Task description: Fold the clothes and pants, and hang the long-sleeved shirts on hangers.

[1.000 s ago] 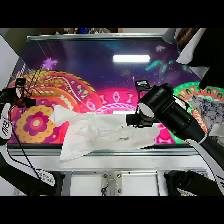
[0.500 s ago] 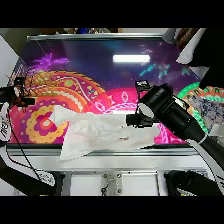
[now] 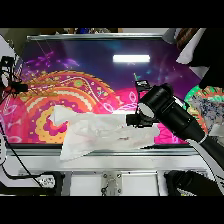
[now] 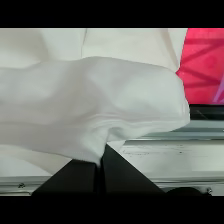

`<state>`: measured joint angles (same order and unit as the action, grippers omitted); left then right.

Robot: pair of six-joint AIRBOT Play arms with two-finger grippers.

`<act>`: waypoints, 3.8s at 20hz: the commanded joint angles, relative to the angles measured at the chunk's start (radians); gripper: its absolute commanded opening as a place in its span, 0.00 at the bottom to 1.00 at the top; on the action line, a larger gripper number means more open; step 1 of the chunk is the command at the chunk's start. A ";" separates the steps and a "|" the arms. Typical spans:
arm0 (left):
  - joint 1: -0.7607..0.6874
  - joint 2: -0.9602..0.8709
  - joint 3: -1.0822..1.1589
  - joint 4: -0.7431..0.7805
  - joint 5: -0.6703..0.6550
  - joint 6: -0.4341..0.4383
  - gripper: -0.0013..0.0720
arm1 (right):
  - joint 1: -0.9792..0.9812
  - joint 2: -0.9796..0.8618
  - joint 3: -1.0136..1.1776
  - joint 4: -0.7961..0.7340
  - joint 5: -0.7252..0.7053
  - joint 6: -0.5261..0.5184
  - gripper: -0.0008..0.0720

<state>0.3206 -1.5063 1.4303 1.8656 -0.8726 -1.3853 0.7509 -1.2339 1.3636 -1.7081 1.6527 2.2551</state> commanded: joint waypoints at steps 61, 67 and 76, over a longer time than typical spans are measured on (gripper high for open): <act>-0.195 0.301 -0.287 -0.872 -0.929 1.382 0.03 | -0.159 0.074 0.003 0.045 0.012 -0.003 0.03; -0.202 0.301 -0.287 -0.874 -0.900 1.382 0.03 | -0.159 0.076 0.005 0.046 0.013 -0.003 0.03; -0.349 0.218 -0.286 -0.872 -0.821 1.382 0.03 | -0.159 0.081 0.038 0.045 0.024 -0.034 0.03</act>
<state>0.0162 -1.2526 1.1439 0.9955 -1.7351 -0.0032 0.5915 -1.1557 1.3952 -1.6684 1.6806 2.2391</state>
